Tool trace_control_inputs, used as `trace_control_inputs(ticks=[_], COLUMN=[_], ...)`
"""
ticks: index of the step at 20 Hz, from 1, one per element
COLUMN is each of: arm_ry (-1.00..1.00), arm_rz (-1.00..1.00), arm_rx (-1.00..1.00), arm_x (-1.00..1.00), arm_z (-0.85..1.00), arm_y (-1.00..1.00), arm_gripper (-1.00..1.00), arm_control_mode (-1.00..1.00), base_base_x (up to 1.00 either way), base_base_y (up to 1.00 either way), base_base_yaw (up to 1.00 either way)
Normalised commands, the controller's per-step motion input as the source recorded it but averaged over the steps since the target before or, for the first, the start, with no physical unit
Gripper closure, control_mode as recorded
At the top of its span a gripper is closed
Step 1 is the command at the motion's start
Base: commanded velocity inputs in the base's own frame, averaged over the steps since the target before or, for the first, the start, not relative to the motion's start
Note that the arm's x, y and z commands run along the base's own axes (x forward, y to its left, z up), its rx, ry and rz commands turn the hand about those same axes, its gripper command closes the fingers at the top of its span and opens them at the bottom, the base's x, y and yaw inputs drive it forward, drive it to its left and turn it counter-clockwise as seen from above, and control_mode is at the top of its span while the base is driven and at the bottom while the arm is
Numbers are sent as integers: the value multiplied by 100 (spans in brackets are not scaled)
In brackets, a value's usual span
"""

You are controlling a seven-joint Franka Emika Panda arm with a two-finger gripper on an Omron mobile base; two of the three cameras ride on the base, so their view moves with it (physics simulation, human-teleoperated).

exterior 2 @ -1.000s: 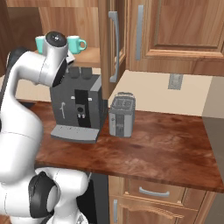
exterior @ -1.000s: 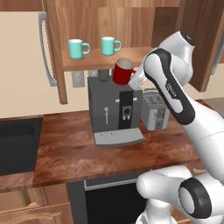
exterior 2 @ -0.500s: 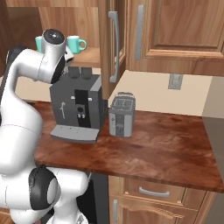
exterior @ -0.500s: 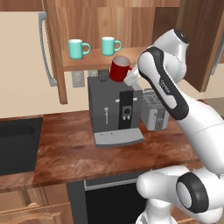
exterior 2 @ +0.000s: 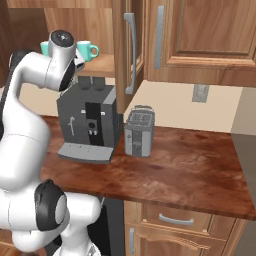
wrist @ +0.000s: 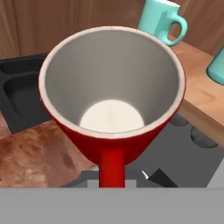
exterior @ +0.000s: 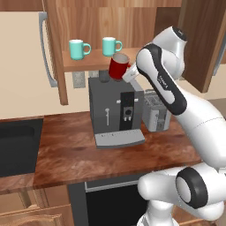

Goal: Pick the mug on the counter and place it in the cabinet with the handle facing the right, like the mugs already inside.

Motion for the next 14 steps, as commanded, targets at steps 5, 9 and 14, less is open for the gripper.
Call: trace_control_inputs(ticks=[5,9,14], arm_ry=[0,0,-1], arm_rz=[0,0,0], arm_rx=[2,1,1], arm_x=[15,17,17], arm_z=[5,1,2], arm_y=[0,1,1], arm_gripper=[100,100,100], arm_control_mode=[-100,-100,-100], base_base_x=[0,0,0], base_base_y=[0,0,0], base_base_yaw=[0,0,0])
